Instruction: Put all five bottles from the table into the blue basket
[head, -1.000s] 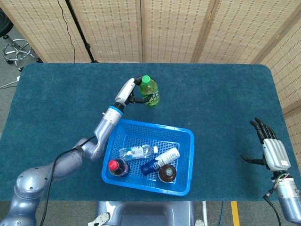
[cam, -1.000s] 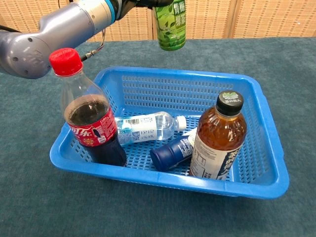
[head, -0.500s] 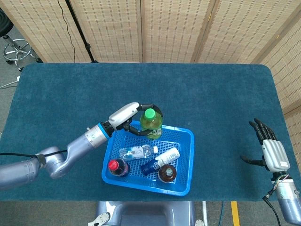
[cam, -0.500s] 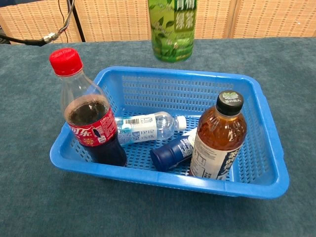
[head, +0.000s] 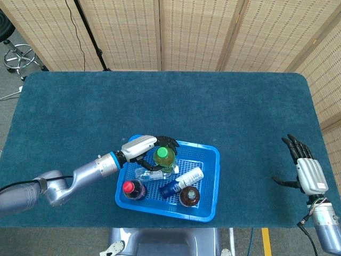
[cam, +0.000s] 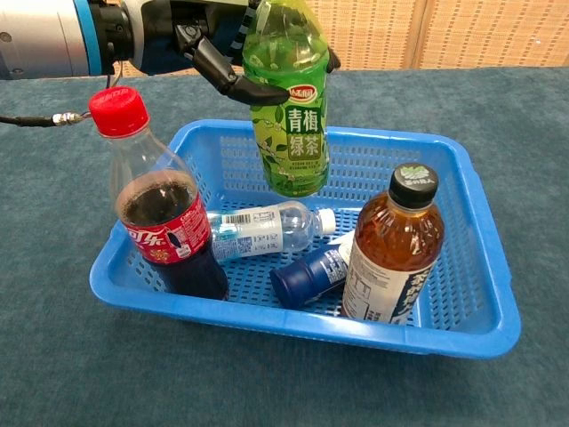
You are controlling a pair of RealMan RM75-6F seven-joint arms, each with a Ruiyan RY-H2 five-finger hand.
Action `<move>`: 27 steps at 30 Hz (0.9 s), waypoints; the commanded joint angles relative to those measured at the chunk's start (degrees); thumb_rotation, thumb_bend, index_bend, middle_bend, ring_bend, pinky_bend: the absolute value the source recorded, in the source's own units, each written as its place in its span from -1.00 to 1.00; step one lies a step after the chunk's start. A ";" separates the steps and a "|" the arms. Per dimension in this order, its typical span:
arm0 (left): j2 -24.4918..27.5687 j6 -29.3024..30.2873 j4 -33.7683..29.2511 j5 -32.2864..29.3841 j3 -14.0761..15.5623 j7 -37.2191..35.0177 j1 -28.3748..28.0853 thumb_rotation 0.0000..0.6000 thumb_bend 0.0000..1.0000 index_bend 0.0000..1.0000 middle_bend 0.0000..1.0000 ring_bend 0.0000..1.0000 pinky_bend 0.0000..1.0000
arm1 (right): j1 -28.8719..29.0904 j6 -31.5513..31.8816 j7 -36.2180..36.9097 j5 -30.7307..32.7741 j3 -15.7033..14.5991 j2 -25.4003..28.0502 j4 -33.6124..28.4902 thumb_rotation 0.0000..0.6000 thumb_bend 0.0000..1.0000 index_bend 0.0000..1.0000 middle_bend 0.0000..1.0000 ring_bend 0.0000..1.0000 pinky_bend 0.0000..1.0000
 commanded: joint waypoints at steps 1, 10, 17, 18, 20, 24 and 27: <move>1.27 2.86 -0.13 0.79 0.43 0.08 1.06 1.00 -0.78 -1.00 -1.00 -1.00 -1.00 | -0.05 0.18 0.11 -0.18 -0.04 0.10 -0.17 1.00 -1.00 -1.00 -1.00 -1.00 -0.89; 8.73 11.14 -5.49 2.17 3.28 6.94 7.35 1.00 -0.82 -1.00 -1.00 -1.00 -1.00 | -0.80 2.09 0.05 -2.24 -0.74 1.08 -2.21 1.00 -1.00 -1.00 -1.00 -1.00 -0.94; 14.59 20.43 -9.08 0.85 3.61 12.39 14.46 1.00 -0.83 -1.00 -1.00 -1.00 -1.00 | -1.40 4.23 0.19 -4.77 -1.43 1.75 -3.61 1.00 -1.00 -1.00 -1.00 -1.00 -0.94; 15.75 21.53 -9.56 0.63 4.28 13.38 15.94 1.00 -0.85 -1.00 -1.00 -1.00 -1.00 | -1.56 4.66 0.32 -5.18 -1.55 1.93 -3.81 1.00 -1.00 -1.00 -1.00 -1.00 -0.94; 17.37 23.04 -9.83 0.24 5.32 15.88 18.23 1.00 -0.89 -1.00 -1.00 -1.00 -1.00 | -1.78 5.15 0.61 -5.72 -1.77 2.21 -4.05 1.00 -1.00 -1.00 -1.00 -1.00 -0.95; 19.96 29.31 -9.45 -3.84 8.19 29.73 27.11 1.00 -0.89 -1.00 -1.00 -1.00 -1.00 | -2.05 5.95 1.02 -7.84 -2.72 3.25 -4.35 1.00 -1.00 -1.00 -1.00 -1.00 -1.00; 19.54 32.76 -9.27 -7.17 9.45 37.24 32.19 1.00 -0.89 -1.00 -1.00 -1.00 -1.00 | -2.00 6.32 -0.60 -8.87 -3.00 3.40 -3.47 1.00 -1.00 -1.00 -1.00 -1.00 -1.00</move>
